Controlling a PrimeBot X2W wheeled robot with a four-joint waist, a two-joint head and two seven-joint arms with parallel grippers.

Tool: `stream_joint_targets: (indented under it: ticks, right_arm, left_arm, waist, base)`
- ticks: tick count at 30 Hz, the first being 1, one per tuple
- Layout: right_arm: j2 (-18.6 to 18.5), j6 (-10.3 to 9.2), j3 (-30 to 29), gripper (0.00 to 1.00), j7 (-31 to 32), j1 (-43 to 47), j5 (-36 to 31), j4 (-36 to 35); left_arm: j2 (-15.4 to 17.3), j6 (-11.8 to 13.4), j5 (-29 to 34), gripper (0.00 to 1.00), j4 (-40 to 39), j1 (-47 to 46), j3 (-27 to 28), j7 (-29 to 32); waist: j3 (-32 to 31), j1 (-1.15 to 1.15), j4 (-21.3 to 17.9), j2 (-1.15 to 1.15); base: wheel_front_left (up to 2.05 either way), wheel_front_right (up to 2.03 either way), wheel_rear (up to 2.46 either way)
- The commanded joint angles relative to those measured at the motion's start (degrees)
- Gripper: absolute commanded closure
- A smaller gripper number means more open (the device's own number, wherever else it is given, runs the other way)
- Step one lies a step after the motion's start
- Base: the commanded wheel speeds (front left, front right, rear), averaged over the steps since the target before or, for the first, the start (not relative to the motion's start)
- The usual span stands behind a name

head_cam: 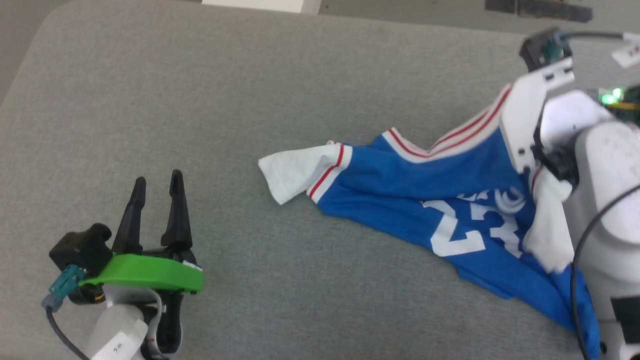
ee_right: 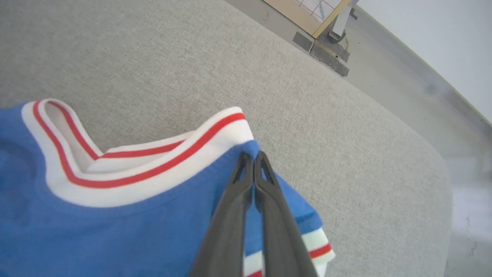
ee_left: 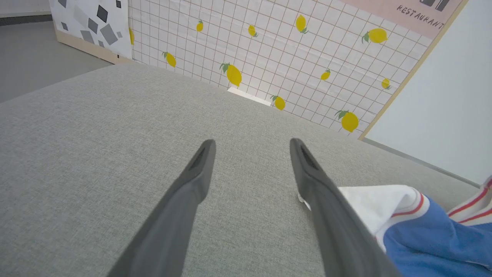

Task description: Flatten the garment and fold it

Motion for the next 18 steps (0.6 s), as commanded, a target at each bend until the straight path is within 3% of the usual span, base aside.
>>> stream_joint_targets:
  ticks: [1,4,5,6,12,13,18]
  right_arm:
    - [-0.2,-0.08,1.1,1.00,-1.3,-2.0,-0.8,1.9]
    - [-0.1,-0.08,1.8,1.00,-4.5,-4.7,-1.9,5.6]
    - [0.4,-0.08,1.3,0.82,-5.7,-5.2,-2.3,7.0]
    - [0.6,-0.08,1.0,0.00,-6.3,-5.5,-2.8,8.3]
    - [3.3,-0.08,-2.9,0.00,-12.4,-6.5,-1.5,12.5]
    - [5.1,-0.08,-6.5,0.00,-18.2,-6.3,1.9,11.3]
    - [6.2,-0.08,-9.0,0.00,-26.1,-2.3,8.2,6.6]
  left_arm:
    - [0.0,-0.5,-0.4,0.00,0.3,-1.3,-0.1,0.0]
    - [-0.2,-0.9,-0.6,0.00,1.2,-2.1,-0.1,-0.3]
    - [-0.2,-1.0,-0.7,0.00,1.6,-2.3,-0.1,-0.4]
    - [-0.3,-1.1,-0.7,0.00,2.0,-2.5,-0.1,-0.5]
    - [-0.1,-1.5,-0.6,0.00,3.6,-2.6,0.0,-1.0]
    - [0.1,-1.6,-0.6,0.00,4.1,-2.5,0.2,-1.1]
    - [0.5,-1.4,-0.3,0.00,4.7,-1.4,0.0,-1.0]
  waist:
    - [2.2,0.00,2.0,0.00]
    - [3.2,0.00,2.8,0.00]
    - [3.3,0.00,2.9,0.00]
    - [3.4,0.00,3.0,0.00]
    - [1.8,0.00,1.9,0.00]
    - [-0.1,0.00,0.8,0.00]
    - [-4.0,0.00,-1.3,0.00]
  base:
    - [0.00,0.00,0.00]
    - [0.00,0.00,0.00]
    - [0.00,0.00,0.00]
    - [0.00,0.00,0.00]
    - [0.00,0.00,0.00]
    - [0.00,0.00,0.00]
    - [0.00,0.00,0.00]
